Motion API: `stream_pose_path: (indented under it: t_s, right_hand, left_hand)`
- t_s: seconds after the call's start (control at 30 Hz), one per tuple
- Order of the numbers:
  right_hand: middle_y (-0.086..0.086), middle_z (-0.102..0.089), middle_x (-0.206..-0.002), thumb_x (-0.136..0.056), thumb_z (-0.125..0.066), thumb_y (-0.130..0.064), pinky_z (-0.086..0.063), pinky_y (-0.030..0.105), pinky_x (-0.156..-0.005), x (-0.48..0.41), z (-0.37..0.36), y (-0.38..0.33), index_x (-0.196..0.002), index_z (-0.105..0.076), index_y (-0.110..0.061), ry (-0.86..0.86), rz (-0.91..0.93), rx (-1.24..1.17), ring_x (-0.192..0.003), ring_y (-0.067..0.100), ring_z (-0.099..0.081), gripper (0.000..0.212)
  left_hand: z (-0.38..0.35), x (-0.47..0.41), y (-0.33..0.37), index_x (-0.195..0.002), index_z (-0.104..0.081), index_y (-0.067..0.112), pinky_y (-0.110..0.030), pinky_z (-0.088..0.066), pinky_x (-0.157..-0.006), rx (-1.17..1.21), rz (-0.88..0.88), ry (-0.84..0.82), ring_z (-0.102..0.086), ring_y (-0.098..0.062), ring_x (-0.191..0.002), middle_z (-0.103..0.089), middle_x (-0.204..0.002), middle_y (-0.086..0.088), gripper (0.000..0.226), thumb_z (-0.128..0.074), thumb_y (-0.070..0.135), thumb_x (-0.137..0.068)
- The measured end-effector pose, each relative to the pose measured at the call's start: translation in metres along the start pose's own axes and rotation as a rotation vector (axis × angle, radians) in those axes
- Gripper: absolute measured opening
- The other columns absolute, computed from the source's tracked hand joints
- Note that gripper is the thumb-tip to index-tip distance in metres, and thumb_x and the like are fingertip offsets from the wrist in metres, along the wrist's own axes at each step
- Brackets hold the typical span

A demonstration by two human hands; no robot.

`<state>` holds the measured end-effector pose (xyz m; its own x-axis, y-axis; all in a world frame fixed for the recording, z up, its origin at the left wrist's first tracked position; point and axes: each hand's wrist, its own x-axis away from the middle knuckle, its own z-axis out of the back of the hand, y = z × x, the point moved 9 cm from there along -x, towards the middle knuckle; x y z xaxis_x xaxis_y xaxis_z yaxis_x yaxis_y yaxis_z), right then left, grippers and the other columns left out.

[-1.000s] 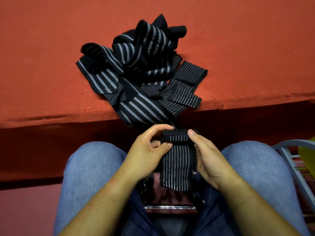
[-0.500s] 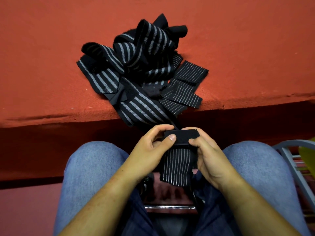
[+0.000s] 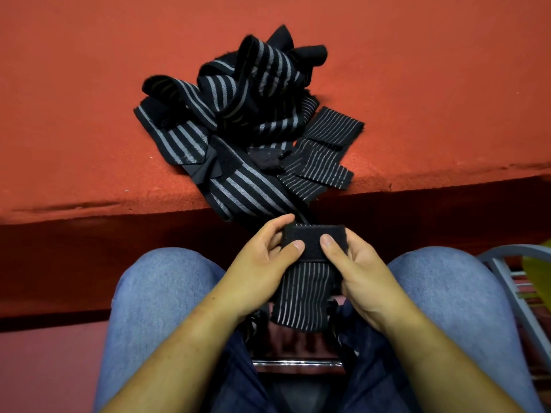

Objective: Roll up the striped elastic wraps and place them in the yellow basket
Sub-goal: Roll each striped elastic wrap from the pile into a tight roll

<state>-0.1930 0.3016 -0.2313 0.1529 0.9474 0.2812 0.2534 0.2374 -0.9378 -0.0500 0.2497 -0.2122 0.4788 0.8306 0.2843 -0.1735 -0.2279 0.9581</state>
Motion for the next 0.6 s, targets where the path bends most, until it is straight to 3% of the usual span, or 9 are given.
stream_pose_path:
  t_s: [0.1, 0.23, 0.4, 0.5, 0.6]
  right_hand:
    - [0.009, -0.075, -0.12, -0.091, -0.066, -0.054, -0.051, 0.057, -0.106, 0.0, -0.002, 0.004, -0.117, -0.069, -0.032, -0.031, -0.004, 0.065, -0.119, 0.033, -0.069, 0.034]
    - [0.004, -0.074, -0.121, -0.084, -0.065, -0.064, -0.05, 0.06, -0.108, 0.002, -0.007, 0.01, -0.121, -0.063, -0.039, -0.085, -0.036, 0.076, -0.119, 0.028, -0.069, 0.044]
    - [0.004, -0.073, -0.125, -0.082, -0.065, -0.069, -0.051, 0.059, -0.108, 0.003, -0.01, 0.013, -0.124, -0.059, -0.045, -0.111, -0.056, 0.08, -0.121, 0.025, -0.069, 0.049]
    - [0.001, -0.075, -0.119, -0.093, -0.064, -0.063, -0.055, 0.054, -0.103, 0.003, -0.008, 0.007, -0.117, -0.063, -0.044, -0.074, -0.025, 0.122, -0.114, 0.023, -0.072, 0.03]
    - [0.001, -0.076, -0.111, -0.094, -0.059, -0.054, -0.059, 0.049, -0.091, 0.003, -0.004, 0.001, -0.111, -0.065, -0.041, -0.029, 0.002, 0.14, -0.106, 0.023, -0.074, 0.022]
  left_hand:
    - [-0.008, 0.001, -0.006, -0.154, -0.03, 0.049, -0.031, -0.052, -0.105, -0.099, 0.032, -0.062, -0.067, 0.001, -0.116, -0.067, -0.128, 0.018, 0.073, -0.061, 0.061, -0.09]
    - [-0.014, 0.007, -0.002, -0.151, -0.025, 0.054, -0.031, -0.055, -0.101, -0.149, 0.014, -0.105, -0.068, 0.002, -0.108, -0.065, -0.124, 0.017, 0.052, -0.05, 0.049, -0.105]
    - [-0.013, 0.007, -0.002, -0.147, -0.029, 0.056, -0.029, -0.055, -0.099, -0.124, 0.007, -0.122, -0.069, 0.001, -0.107, -0.068, -0.118, 0.02, 0.048, -0.049, 0.045, -0.106]
    - [-0.013, 0.005, -0.005, -0.144, -0.033, 0.059, -0.035, -0.053, -0.104, -0.111, 0.015, -0.11, -0.068, 0.0, -0.111, -0.069, -0.119, 0.025, 0.047, -0.052, 0.057, -0.101]
    - [-0.01, 0.0, -0.005, -0.144, -0.041, 0.054, -0.041, -0.05, -0.109, -0.1, 0.008, -0.07, -0.066, -0.004, -0.119, -0.067, -0.13, 0.017, 0.062, -0.054, 0.072, -0.087]
